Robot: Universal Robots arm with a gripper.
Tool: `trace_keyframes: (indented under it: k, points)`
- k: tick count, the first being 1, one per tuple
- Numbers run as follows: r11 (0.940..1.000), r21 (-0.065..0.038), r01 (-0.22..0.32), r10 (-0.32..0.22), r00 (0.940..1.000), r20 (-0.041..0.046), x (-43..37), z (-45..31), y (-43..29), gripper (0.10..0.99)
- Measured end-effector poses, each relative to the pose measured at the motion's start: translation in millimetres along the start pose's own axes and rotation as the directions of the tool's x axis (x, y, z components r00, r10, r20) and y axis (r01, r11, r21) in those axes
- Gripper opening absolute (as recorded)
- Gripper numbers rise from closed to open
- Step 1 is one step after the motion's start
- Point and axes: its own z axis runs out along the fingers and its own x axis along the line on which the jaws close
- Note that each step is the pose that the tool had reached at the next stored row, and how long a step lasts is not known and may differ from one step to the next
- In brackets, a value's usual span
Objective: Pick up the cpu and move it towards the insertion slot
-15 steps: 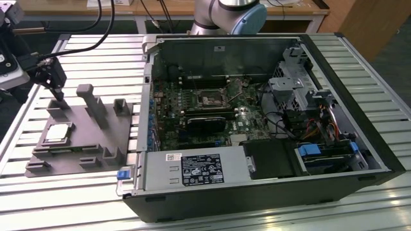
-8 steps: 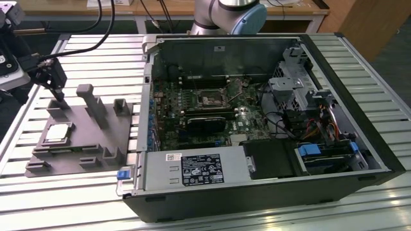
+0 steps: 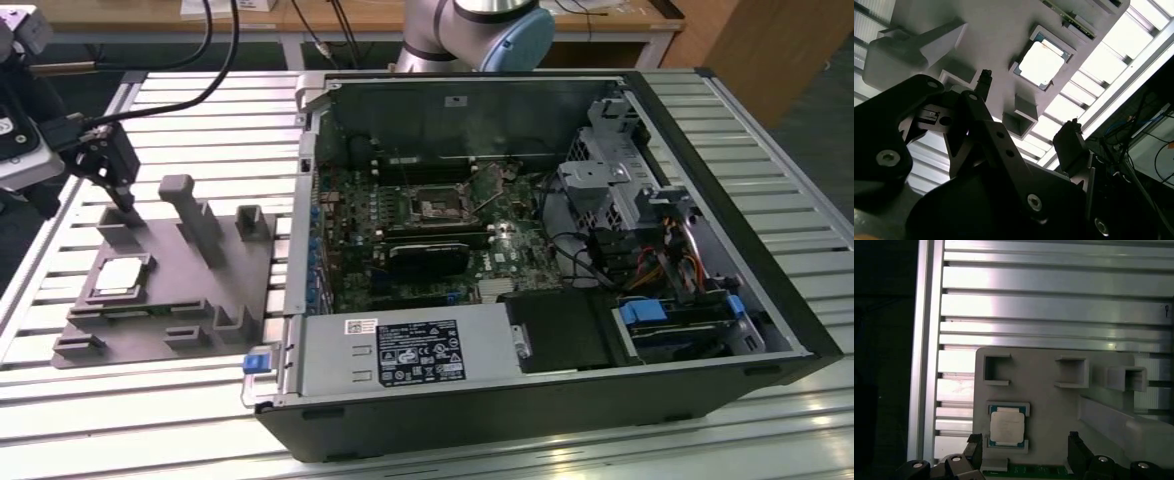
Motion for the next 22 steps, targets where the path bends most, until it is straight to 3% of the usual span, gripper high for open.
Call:
trace_keyframes:
  k: [22]
  points:
    - [1.0,0.0,0.0,0.0,1.0,0.0,0.0,7.3,-0.3,0.773]
